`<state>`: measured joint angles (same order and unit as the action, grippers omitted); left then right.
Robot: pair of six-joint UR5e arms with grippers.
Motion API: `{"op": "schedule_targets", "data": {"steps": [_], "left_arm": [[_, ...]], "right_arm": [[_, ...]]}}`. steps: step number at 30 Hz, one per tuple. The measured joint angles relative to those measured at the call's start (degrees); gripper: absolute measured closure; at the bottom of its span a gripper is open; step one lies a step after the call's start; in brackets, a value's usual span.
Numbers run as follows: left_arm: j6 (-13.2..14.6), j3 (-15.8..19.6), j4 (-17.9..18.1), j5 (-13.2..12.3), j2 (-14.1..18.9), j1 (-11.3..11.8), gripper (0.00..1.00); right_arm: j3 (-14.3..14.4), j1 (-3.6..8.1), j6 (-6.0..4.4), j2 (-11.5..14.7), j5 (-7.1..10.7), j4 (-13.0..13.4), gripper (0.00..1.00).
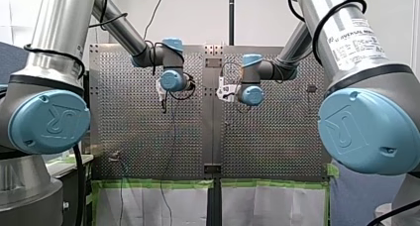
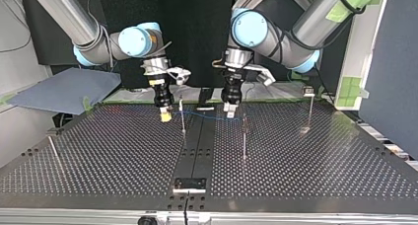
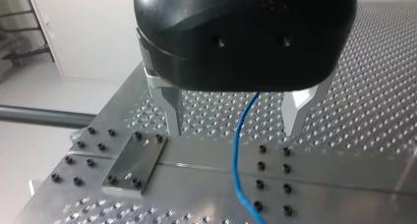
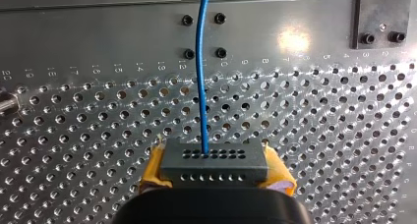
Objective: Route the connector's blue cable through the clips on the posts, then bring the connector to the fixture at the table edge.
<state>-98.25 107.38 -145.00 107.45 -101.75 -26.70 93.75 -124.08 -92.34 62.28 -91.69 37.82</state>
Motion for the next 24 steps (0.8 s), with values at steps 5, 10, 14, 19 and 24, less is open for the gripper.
{"op": "schedule_targets", "data": {"steps": [5, 10, 14, 19, 24], "left_arm": [[0.0, -0.7, 0.0, 1.5, -0.1, 0.3, 0.0], [0.1, -1.9, -0.6, 1.7, -1.0, 0.4, 0.0], [1.0, -3.7, -2.0, 2.0, -2.7, 0.0, 0.0], [1.5, -6.2, -2.4, 3.5, -5.2, -0.1, 0.0], [1.5, -7.7, -2.5, 4.4, -6.0, 0.1, 0.0]], "right_arm": [[0.0, -0.05, -0.04, 0.0, -0.01, 0.0, 1.0], [0.0, -0.17, -0.05, 0.0, -0.05, -0.1, 1.0], [0.0, -0.3, -0.05, 0.0, -0.02, -0.2, 1.0], [0.0, -0.31, 0.1, 0.0, 0.01, -1.0, 1.0], [0.0, -0.28, 0.2, 0.0, 0.01, -1.2, 1.0]]}}
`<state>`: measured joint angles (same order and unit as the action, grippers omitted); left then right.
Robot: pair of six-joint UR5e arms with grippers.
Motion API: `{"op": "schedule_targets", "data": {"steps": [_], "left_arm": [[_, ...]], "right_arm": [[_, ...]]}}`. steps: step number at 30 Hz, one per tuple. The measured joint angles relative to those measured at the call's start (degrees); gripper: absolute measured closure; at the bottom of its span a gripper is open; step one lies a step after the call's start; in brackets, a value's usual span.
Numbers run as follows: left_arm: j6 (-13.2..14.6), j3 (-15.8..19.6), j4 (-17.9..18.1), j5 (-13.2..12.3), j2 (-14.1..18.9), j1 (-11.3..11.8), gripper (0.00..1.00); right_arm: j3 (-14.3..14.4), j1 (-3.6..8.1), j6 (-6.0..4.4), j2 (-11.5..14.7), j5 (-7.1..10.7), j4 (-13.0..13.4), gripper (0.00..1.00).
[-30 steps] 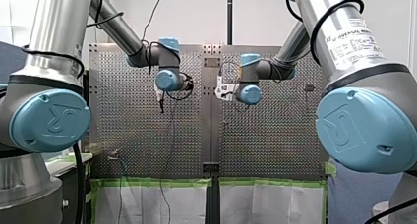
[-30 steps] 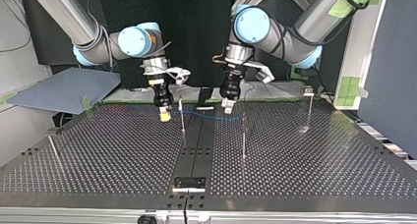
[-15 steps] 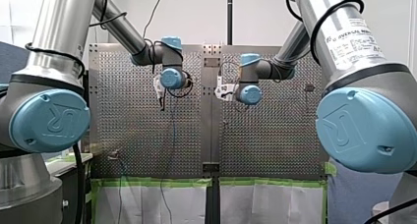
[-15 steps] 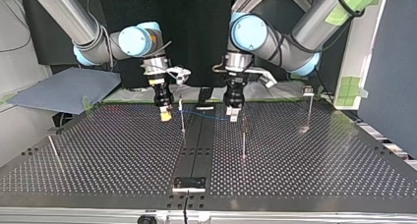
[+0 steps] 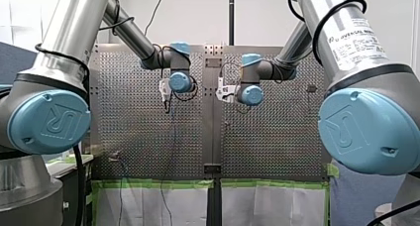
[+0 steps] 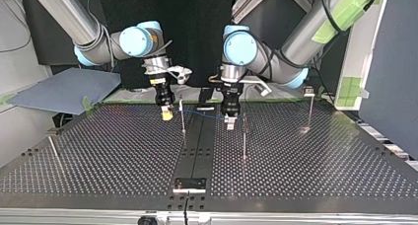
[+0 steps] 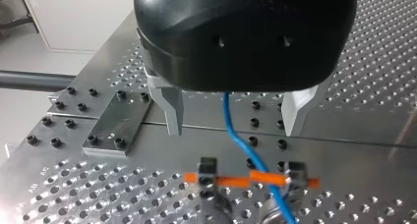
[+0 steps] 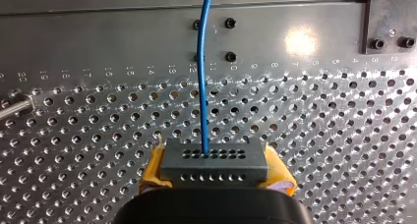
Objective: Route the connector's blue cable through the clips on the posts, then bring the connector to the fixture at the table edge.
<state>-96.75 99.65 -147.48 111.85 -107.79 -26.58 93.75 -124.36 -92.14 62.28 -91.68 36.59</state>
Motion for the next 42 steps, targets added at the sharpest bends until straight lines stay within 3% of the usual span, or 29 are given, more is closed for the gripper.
{"op": "schedule_targets", "data": {"steps": [18, 28, 42], "left_arm": [[1.5, -2.0, -0.5, 1.1, -2.6, 0.8, 0.0], [1.6, -2.4, 0.6, 2.3, -2.8, 1.5, 0.0], [1.6, -3.3, 0.6, 1.9, -2.8, 1.1, 0.0]], "right_arm": [[0.0, -0.09, 0.09, 0.0, -0.03, 0.2, 1.0], [0.0, -0.19, 0.19, 0.0, -0.02, 0.1, 1.0], [0.0, -0.3, 0.53, 0.0, 0.0, -0.6, 1.0]]}}
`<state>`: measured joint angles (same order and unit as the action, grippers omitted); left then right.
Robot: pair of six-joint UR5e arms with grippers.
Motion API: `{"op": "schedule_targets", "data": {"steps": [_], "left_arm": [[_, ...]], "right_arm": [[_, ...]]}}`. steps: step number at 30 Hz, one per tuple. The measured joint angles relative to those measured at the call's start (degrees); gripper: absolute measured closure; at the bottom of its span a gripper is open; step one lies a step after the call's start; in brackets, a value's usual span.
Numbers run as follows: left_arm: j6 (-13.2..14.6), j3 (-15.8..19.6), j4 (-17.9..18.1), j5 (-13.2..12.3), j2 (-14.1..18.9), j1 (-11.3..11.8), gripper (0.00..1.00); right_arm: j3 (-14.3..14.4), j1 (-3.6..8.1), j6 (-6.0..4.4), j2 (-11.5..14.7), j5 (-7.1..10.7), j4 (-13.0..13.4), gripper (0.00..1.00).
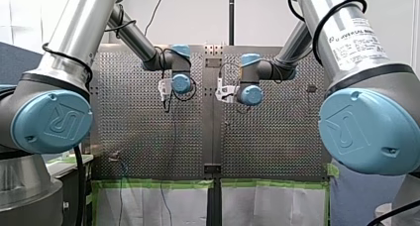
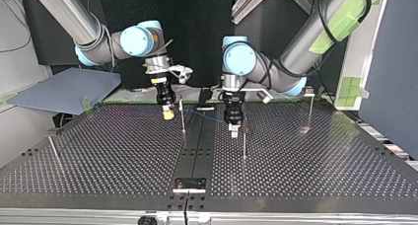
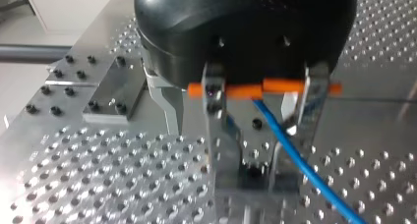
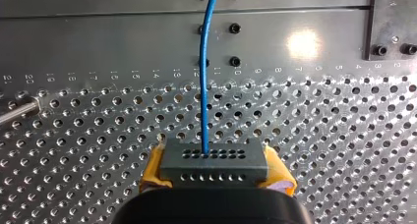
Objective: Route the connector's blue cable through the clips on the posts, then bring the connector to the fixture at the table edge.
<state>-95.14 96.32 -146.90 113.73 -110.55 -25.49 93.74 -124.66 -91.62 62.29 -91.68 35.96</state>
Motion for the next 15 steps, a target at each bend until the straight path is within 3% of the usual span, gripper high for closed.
{"op": "schedule_targets", "data": {"steps": [7, 15], "left_arm": [[0.1, 0.0, -0.1, -1.5, 0.0, -1.1, 0.0], [1.3, 0.0, 0.0, 0.8, 0.0, -1.2, 0.0]], "right_arm": [[0.0, -0.09, 0.01, 0.0, -0.02, -0.1, 1.0], [0.0, -0.1, 0.01, 0.0, -0.01, -0.2, 1.0]]}}
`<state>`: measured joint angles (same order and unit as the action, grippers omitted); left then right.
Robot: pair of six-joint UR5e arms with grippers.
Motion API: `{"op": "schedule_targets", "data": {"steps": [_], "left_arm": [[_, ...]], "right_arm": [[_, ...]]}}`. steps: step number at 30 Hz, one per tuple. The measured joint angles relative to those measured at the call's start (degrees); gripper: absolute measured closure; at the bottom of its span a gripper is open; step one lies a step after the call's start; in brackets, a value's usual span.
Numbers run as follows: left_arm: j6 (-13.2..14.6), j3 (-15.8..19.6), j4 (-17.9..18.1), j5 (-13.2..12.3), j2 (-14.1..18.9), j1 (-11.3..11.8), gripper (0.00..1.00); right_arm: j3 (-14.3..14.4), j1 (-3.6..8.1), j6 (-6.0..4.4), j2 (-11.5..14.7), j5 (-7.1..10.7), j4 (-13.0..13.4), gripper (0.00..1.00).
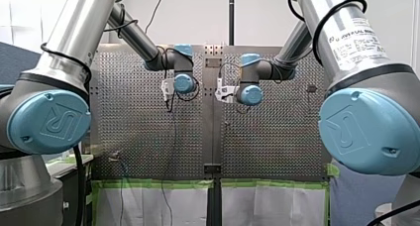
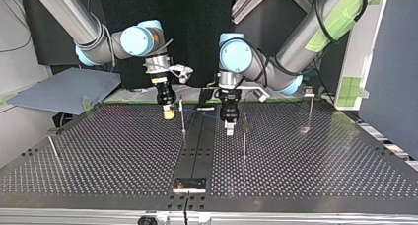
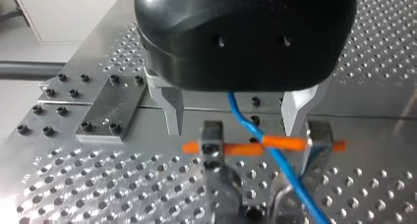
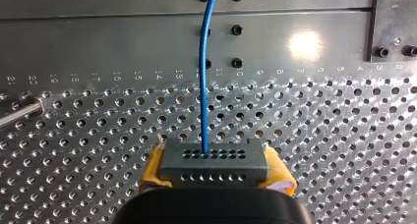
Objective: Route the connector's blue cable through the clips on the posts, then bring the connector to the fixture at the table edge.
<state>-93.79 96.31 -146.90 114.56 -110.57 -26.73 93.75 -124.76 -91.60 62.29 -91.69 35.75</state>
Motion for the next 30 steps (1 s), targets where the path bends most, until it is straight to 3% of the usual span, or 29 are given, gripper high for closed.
{"op": "schedule_targets", "data": {"steps": [6, 13, 14, 15, 16, 18, 19, 20, 21, 22, 24, 30], "left_arm": [[1.4, 0.0, 0.0, 1.1, 0.0, 0.0, 0.0], [2.1, 0.0, -0.1, 0.6, 0.0, 0.0, 0.0], [2.1, 0.0, -0.1, 0.4, 0.0, 0.0, 0.05], [2.1, 0.0, 0.0, 0.1, 0.0, 0.0, 0.2], [2.1, 0.0, 0.0, -0.1, 0.0, 0.0, 0.2], [2.1, 0.0, 0.0, -0.5, 0.0, 0.0, 0.41], [2.1, 0.0, 0.0, -0.5, 0.0, 0.0, 0.41], [2.1, 0.0, 0.0, -0.6, 0.0, 0.0, 0.64], [2.0, 0.0, 0.0, -0.5, 0.0, 0.0, 0.76], [2.0, 0.0, 0.0, -0.3, 0.0, 0.0, 0.76], [2.0, 0.0, 0.0, 0.2, 0.0, 0.0, 0.96], [1.9, 0.0, 0.0, 0.3, 0.0, 0.1, 1.0]], "right_arm": [[0.0, 0.0, 0.0, 0.0, 0.0, 0.0, 1.0], [0.0, 0.0, 0.0, 0.0, 0.0, -0.2, 1.0], [0.0, 0.0, 0.0, 0.0, 0.01, -0.2, 1.0], [0.0, 0.0, 0.0, 0.0, 0.01, -0.2, 1.0], [0.0, 0.0, 0.0, 0.0, 0.01, -0.2, 1.0], [0.0, 0.01, 0.0, 0.0, 0.01, -0.4, 1.0], [0.0, 0.0, 0.0, 0.0, 0.01, -0.4, 1.0], [0.0, 0.01, 0.0, 0.0, 0.01, -0.5, 1.0], [0.0, 0.01, 0.0, 0.0, 0.01, -0.5, 1.0], [0.0, 0.01, 0.0, 0.0, 0.01, -0.5, 1.0], [0.0, 0.0, 0.0, 0.0, 0.01, -0.7, 1.0], [0.0, 0.02, 0.01, 0.0, 0.02, -2.4, 1.0]]}}
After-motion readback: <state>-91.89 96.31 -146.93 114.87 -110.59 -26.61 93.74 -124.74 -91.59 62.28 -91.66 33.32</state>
